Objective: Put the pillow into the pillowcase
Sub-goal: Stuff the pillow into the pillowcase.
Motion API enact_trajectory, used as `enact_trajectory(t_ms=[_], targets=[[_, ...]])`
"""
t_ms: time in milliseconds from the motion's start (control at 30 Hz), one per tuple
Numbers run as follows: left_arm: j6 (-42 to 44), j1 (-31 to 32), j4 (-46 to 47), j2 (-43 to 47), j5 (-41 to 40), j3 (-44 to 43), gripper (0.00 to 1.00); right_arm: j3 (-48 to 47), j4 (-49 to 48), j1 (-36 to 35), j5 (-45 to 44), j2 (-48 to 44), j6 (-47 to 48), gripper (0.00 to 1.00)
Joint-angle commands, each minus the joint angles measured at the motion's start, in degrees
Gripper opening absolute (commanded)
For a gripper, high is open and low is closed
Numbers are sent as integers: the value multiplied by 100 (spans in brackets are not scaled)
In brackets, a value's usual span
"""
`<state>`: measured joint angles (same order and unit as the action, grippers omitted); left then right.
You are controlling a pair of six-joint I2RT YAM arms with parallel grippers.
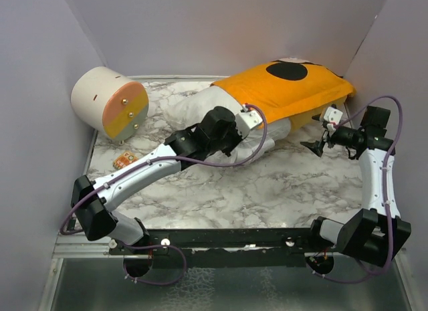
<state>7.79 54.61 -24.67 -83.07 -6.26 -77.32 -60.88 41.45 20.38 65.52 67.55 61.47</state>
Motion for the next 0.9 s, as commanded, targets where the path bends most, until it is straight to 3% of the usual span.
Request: enact_trajectory(t_ms=[0,67,133,233,333,500,700,867], targets=[[-424,-254,622,543,1567,-521,0,284,135,36,318,-52,2246,100],[-717,-497,817,686,2175,-539,0,288,-367,32,556,-75,1713,100],[-1122,-786,1131,810,2816,-511,0,271,-1261,36,490,-41,244,98],[-2094,-1310,1895,950,3874,-325,0,377,-2700,36,-64,92,-2528,79],[-3367,-2016,3304,938,4738,201,0,447,-2957,-73,-478,303,-3848,64],[-4923,-2637,4963,689,5365,813,0,672,-3412,-621,-1177,490,-4594,63],[-5281,-2924,5380,662,5431,1133,0,491,-4245,-1481,-2330,1010,-5216,63],[-5334,-3075,5522,665,5477,1301,0,20,-4422,-1690,-3321,1632,-5510,52]])
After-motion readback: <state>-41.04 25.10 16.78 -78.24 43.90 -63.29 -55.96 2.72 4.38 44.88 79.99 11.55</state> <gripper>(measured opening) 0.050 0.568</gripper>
